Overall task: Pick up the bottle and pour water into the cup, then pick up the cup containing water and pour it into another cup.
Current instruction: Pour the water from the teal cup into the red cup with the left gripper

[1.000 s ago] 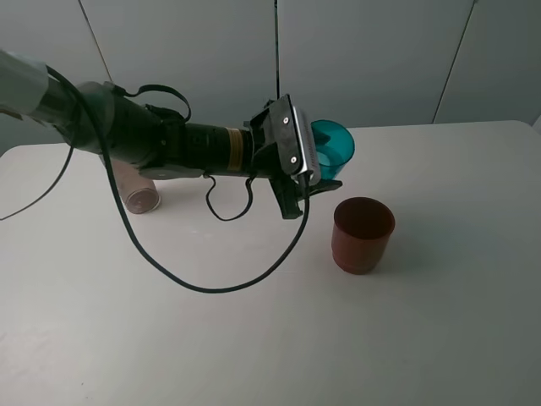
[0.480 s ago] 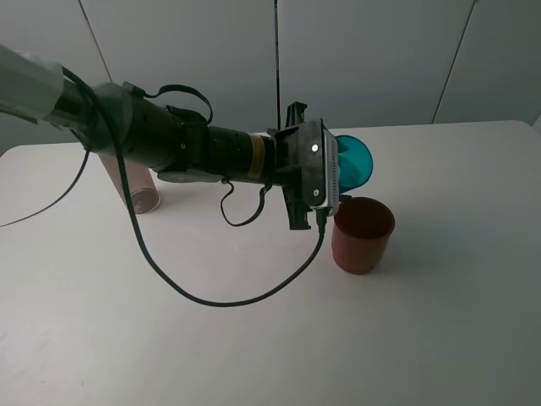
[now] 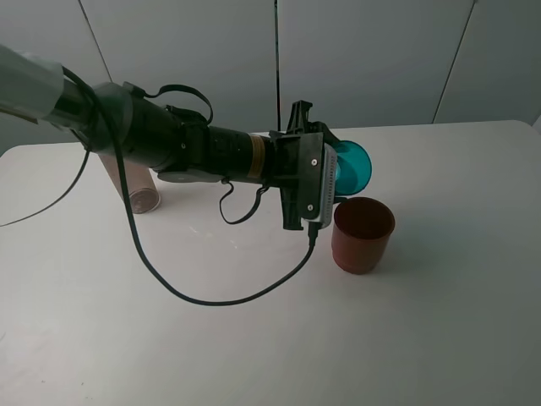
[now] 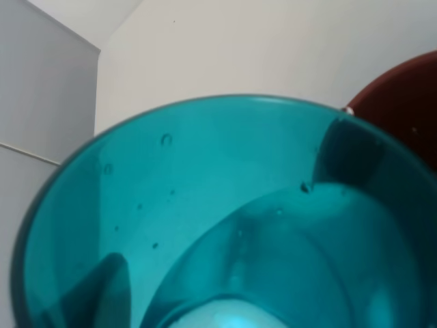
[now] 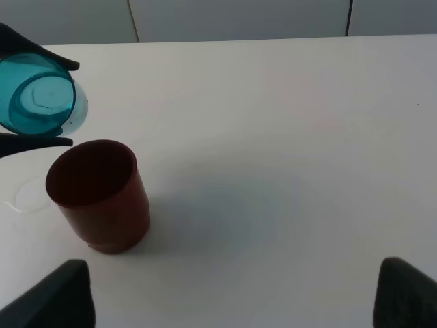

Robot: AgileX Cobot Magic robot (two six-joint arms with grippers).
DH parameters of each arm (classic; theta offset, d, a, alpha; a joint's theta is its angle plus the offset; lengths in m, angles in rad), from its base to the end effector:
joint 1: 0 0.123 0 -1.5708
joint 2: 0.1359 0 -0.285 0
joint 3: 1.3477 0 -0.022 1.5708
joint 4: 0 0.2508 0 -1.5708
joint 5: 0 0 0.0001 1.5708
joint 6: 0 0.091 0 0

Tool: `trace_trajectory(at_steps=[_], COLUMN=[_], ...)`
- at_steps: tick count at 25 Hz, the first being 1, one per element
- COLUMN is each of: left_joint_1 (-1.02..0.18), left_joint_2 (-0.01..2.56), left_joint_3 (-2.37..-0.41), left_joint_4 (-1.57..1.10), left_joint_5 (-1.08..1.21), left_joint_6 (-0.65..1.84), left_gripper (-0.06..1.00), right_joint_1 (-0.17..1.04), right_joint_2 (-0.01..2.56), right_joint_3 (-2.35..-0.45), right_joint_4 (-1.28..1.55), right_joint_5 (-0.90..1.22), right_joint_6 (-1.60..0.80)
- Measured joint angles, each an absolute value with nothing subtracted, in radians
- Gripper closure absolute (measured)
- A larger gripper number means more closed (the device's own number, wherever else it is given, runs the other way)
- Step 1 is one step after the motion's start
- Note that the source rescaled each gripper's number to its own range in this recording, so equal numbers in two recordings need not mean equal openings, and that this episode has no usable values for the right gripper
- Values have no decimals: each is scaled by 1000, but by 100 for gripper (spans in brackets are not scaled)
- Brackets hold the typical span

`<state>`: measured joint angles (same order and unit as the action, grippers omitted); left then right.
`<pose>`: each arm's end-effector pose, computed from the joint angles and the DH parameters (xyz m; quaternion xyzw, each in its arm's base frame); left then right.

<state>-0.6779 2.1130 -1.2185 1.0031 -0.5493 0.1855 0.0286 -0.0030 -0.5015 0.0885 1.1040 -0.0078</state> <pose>0.3178 -0.3072 0.1405 0.7248 0.4309 -0.0806 0.5315 -0.0077 0.0070 0.2745 -0.0185 0.8621 0.0494 0.5039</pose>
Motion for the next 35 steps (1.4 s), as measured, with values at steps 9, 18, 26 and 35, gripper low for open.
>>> trace_trajectory(at_steps=[9,18,26,35], left_joint_1=[-678,-678,-680,-693], left_joint_2=[2113,2113,2113,2113], left_joint_3=[-1251,-1288,-1288,-1288], left_joint_4=[1003,1034,1102,1133], left_joint_5=[-522,-512,-503,-494], left_joint_6=[265,273,283,291], left_gripper=[77,77,77,77], right_joint_1=[29,29,29,29], right_joint_2=[-3,-3,-3,-3], right_joint_3=[-501,-501,-501,-501], right_joint_4=[89,89,89,89], right_joint_5=[1104,1104,1104,1104], right_joint_6=[-8,-8,-8,-8])
